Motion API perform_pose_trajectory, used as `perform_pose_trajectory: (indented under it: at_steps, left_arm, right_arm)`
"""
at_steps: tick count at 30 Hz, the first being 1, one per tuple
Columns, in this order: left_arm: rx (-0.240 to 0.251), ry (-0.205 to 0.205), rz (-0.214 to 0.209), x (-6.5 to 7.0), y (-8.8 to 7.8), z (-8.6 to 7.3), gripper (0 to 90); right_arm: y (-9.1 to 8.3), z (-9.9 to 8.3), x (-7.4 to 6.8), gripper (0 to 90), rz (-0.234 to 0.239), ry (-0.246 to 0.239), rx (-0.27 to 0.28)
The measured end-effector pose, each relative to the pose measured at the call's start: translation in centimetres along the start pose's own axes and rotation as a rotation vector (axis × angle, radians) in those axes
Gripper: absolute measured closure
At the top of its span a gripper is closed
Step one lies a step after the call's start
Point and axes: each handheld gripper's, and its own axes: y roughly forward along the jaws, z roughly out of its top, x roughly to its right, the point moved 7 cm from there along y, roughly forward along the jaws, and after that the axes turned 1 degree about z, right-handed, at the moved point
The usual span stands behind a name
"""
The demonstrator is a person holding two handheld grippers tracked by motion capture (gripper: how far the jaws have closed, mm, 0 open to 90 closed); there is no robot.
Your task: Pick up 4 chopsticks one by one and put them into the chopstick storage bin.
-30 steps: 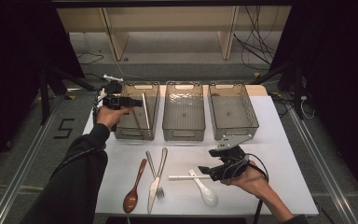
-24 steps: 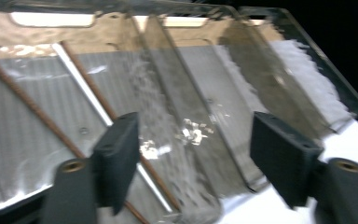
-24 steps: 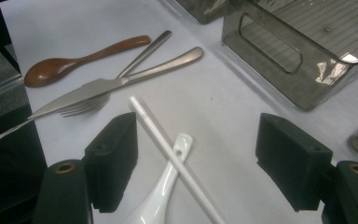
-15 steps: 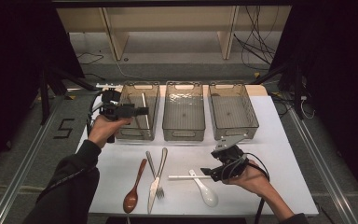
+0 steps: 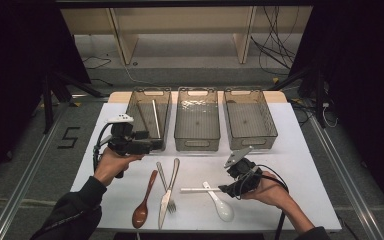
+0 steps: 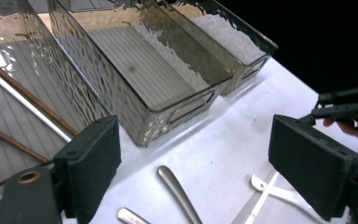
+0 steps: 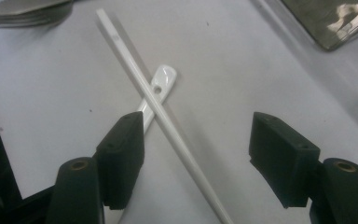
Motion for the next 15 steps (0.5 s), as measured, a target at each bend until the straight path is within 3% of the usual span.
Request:
perform_pose_trajectory:
  at_steps: [6, 10, 15]
  left_arm:
    - [0.016, 0.0, -0.002, 0.5, -0.5, -1.6, 16.2]
    - [0.023, 0.034, 0.017, 1.0, -0.7, -2.3, 16.2]
    - [0.017, 0.042, 0.02, 1.5, -0.8, -3.0, 16.1]
  right_arm:
    - [0.7, -0.4, 0.2, 41.3, 0.007, -0.009, -0.044]
    - [1.2, -0.6, 0.1, 43.7, 0.016, -0.013, -0.071]
    - [1.7, -1.0, 0.1, 47.7, 0.017, -0.041, -0.106]
